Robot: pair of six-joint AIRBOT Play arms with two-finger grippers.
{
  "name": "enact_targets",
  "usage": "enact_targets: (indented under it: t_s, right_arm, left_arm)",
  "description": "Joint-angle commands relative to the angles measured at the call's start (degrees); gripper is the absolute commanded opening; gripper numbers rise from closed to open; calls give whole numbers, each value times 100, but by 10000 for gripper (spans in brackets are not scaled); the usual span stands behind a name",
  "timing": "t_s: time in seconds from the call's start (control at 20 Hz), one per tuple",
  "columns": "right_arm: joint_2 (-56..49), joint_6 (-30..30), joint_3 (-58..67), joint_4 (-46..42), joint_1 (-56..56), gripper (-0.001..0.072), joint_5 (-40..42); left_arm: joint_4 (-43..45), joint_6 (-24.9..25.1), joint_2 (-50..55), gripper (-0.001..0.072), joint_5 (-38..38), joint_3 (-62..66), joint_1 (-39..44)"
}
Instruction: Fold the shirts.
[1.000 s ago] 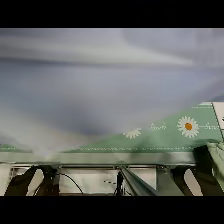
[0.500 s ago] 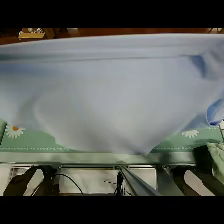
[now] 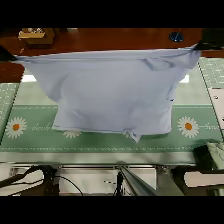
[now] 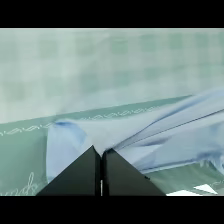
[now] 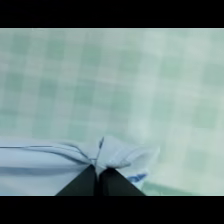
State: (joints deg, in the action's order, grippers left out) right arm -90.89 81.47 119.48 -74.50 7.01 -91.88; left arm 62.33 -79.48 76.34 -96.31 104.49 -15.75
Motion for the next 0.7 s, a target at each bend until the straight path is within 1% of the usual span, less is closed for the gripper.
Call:
enact_targets:
  t_s: [0.0,0.05,0.15,0.3,0.45,0.6,0.65]
  right_arm:
    - [-688,46,0,-151,-260,27,885]
    - [-822,133,0,-151,-258,27,990]
    - [-1012,181,-160,-162,-258,27,1134]
    - [-1204,186,-660,-179,-254,28,1086]
    - [-1561,188,-870,-57,-260,28,581]
    - [-1873,192,-885,46,-260,37,181]
    - [-1893,184,-885,227,-258,102,192]
  left_arm:
    - [-35,212,1091,23,761,-9,192]
    - [-37,269,1322,23,979,-9,219]
    - [-37,560,1698,23,1375,-9,278]
    - [-35,684,2197,23,1700,-9,389]
    - [-28,658,2688,23,1351,-11,501]
    - [-17,433,3112,25,1003,-11,643]
    - [-20,422,3180,55,927,-9,651]
